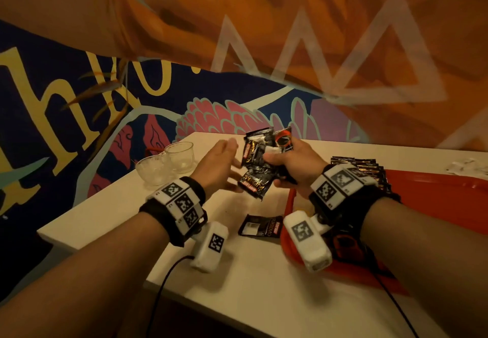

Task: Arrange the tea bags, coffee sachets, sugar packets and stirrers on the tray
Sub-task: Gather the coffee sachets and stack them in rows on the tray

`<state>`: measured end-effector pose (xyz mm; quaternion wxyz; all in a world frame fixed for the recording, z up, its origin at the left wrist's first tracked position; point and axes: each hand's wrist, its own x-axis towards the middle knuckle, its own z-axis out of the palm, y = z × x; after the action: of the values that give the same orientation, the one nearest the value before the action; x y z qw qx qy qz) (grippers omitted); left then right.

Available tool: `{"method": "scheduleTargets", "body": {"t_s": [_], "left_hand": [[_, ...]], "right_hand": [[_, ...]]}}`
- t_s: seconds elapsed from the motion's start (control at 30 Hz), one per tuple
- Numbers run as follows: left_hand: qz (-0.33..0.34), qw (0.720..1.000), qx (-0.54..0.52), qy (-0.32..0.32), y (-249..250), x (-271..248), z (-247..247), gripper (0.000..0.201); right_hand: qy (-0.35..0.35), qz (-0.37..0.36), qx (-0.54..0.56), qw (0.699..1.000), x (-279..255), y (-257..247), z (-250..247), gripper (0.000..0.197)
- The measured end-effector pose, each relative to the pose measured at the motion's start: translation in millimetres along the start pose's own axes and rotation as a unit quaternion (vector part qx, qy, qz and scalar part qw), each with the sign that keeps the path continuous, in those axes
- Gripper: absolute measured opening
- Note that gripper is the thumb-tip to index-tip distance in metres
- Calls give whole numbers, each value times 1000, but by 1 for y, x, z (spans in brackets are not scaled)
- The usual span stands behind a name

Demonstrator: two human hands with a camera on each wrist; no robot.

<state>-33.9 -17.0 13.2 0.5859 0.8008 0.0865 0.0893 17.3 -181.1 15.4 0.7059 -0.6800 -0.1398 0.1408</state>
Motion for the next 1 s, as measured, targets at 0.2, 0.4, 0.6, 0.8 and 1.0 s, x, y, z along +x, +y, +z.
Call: {"method": "scheduleTargets", "body": {"t_s": [0.2, 0.4, 0.6, 0.8, 1.0], "left_hand": [[17, 869, 445, -215, -18, -1, 10, 37], [80, 759, 586, -271, -19, -6, 35, 44], [-4, 748, 612, -258, -13, -4, 33, 43], [-54, 758, 600, -251, -15, -2, 29, 46], [-100, 793, 554, -234, -18, 5, 27, 37]], "right_hand": [[30, 8, 27, 999, -3, -6, -26, 27], [27, 6, 44, 999, -7, -5, -37, 32], [27, -12, 64, 998, -15, -8, -56, 34], [26, -21, 72, 997, -25, -8, -79, 34], [30, -28, 85, 996, -33, -3, -97, 31]]}}
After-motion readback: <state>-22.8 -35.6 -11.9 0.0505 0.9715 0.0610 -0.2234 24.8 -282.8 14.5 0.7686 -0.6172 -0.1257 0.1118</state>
